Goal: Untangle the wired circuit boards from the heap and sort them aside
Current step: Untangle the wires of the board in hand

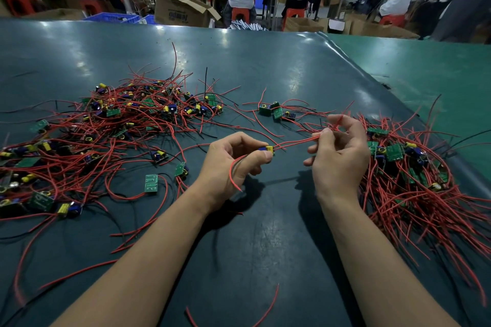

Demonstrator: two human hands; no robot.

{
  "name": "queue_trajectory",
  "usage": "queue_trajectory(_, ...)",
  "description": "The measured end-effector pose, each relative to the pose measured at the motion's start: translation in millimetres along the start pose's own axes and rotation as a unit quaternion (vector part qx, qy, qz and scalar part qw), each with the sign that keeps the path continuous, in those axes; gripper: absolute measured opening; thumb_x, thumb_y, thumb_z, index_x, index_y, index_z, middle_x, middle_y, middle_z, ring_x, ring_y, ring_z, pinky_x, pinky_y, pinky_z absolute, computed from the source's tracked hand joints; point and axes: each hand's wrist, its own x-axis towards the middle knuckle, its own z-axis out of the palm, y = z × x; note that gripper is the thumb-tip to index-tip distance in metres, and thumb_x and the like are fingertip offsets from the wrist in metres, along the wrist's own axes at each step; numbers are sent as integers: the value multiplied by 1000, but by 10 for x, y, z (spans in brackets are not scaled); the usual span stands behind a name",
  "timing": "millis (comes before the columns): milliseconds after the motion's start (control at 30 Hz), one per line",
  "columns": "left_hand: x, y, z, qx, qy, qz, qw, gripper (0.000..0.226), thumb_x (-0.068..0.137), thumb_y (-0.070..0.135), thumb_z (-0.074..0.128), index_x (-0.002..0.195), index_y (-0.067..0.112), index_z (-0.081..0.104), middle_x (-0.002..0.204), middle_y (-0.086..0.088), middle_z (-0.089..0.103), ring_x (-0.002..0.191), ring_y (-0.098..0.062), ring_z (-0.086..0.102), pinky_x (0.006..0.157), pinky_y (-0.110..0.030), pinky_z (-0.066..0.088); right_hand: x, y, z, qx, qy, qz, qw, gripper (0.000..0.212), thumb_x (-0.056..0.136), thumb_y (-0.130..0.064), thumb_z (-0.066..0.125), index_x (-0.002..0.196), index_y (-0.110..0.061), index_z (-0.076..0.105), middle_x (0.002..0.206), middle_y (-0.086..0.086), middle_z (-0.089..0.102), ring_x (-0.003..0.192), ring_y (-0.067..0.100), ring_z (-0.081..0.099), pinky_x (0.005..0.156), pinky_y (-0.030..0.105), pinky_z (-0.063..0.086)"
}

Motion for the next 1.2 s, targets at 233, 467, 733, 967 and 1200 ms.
queue_trajectory(233, 6, 25, -48, -28, 22, -11, 999, 10, 76, 0, 75, 78, 8, 68, 70, -11, 68, 53, -13, 51, 54, -20, 44, 49, 10, 11, 78, 42, 69, 994, 8, 99, -12, 55, 94, -7, 59, 68, 8, 64, 43, 12, 60, 38, 23, 48)
queue_trajectory(467, 39, 20, -50, -84, 51, -17, 995, 10, 67, 11, 73, 64, 21, 73, 70, -8, 68, 57, -17, 49, 57, -24, 42, 37, -22, 14, 150, 59, 91, 983, 10, 96, -8, 59, 88, -12, 55, 59, 0, 69, 43, 13, 61, 39, 23, 48)
queue_trajectory(733, 76, 5, -63, -108, 60, -4, 992, 14, 73, 4, 75, 70, 17, 73, 70, -5, 69, 55, -13, 53, 55, -20, 46, 43, -64, 18, 197, 29, 159, 967, 10, 102, -13, 43, 111, -16, 41, 81, 18, 65, 43, 21, 61, 39, 25, 48)
queue_trajectory(967, 67, -46, -39, -89, 58, -4, 994, 12, 80, -2, 72, 87, 7, 69, 75, -6, 70, 57, -12, 58, 59, -21, 50, -214, -158, 152, 221, -211, 317, 898, 20, 84, -19, 70, 100, -13, 61, 79, 3, 72, 58, 10, 65, 44, 16, 45)
queue_trajectory(1200, 43, -24, -17, -22, 28, 0, 999, 18, 78, -3, 75, 92, -7, 66, 71, -6, 68, 54, -12, 57, 57, -21, 50, -169, -153, 145, 217, -137, 279, 925, 17, 84, -1, 69, 95, -13, 65, 67, -4, 69, 54, 5, 56, 45, 15, 38)
